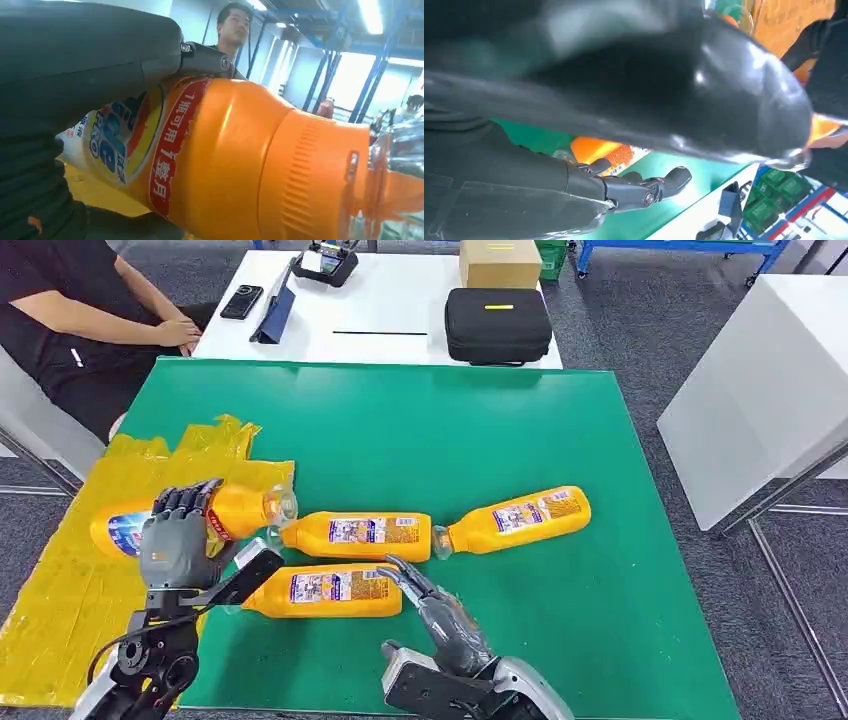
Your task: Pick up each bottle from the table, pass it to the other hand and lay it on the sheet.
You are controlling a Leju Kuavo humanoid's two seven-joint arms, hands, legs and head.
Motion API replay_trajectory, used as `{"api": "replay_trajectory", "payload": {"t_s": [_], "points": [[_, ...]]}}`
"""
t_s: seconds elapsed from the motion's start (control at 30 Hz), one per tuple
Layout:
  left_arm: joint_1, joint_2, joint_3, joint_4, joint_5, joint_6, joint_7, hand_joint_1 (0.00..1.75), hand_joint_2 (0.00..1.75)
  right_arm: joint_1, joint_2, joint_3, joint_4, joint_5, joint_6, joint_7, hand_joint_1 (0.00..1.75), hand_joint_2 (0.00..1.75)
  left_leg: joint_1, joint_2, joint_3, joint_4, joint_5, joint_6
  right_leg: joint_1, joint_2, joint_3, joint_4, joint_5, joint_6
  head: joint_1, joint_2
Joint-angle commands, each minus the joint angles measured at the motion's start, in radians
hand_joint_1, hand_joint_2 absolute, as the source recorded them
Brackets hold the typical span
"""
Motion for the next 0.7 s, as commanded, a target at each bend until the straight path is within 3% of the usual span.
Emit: {"api": "replay_trajectory", "payload": {"t_s": [0.03,0.07,0.1,0.13,0.7], "points": [[-0.086,-0.057,0.051,0.153,-0.006,-0.031,0.014,1.75,1.75,-0.004,-0.002,-0.023,0.005,0.012,0.027,0.001,0.0,0.0,0.0,-0.003,0.003,0.0,0.0,0.001,0.001,-0.002,0.003,0.0,-0.001,-0.006,0.0,0.0],[-0.086,-0.057,0.051,0.153,-0.006,-0.031,0.014,1.75,1.75,-0.004,-0.002,-0.023,0.005,0.012,0.027,0.001,0.0,0.0,0.0,-0.002,0.002,0.0,0.0,0.001,0.001,-0.002,0.003,0.0,-0.001,-0.005,0.0,0.0],[-0.087,-0.066,0.062,0.157,-0.007,-0.033,0.016,1.5,1.75,0.001,-0.001,-0.026,0.005,0.019,0.029,0.002,0.0,0.0,0.0,-0.002,0.002,0.0,0.0,0.001,0.001,-0.002,0.002,0.0,-0.001,-0.004,0.0,0.0],[-0.09,-0.076,0.074,0.16,-0.006,-0.037,0.018,0.0,0.0,0.008,0.002,-0.032,0.005,0.023,0.031,0.003,0.0,0.0,0.0,-0.003,0.004,0.0,-0.001,0.001,0.001,-0.002,0.005,0.0,-0.002,-0.006,0.0,0.0],[-0.039,-0.098,0.095,0.114,-0.046,-0.118,0.063,0.0,0.0,0.036,0.019,-0.053,0.0,0.073,0.066,0.019,0.0,0.0,0.0,0.0,0.002,0.0,-0.001,0.001,0.001,0.0,0.002,0.0,0.0,-0.004,0.0,0.0]]}}
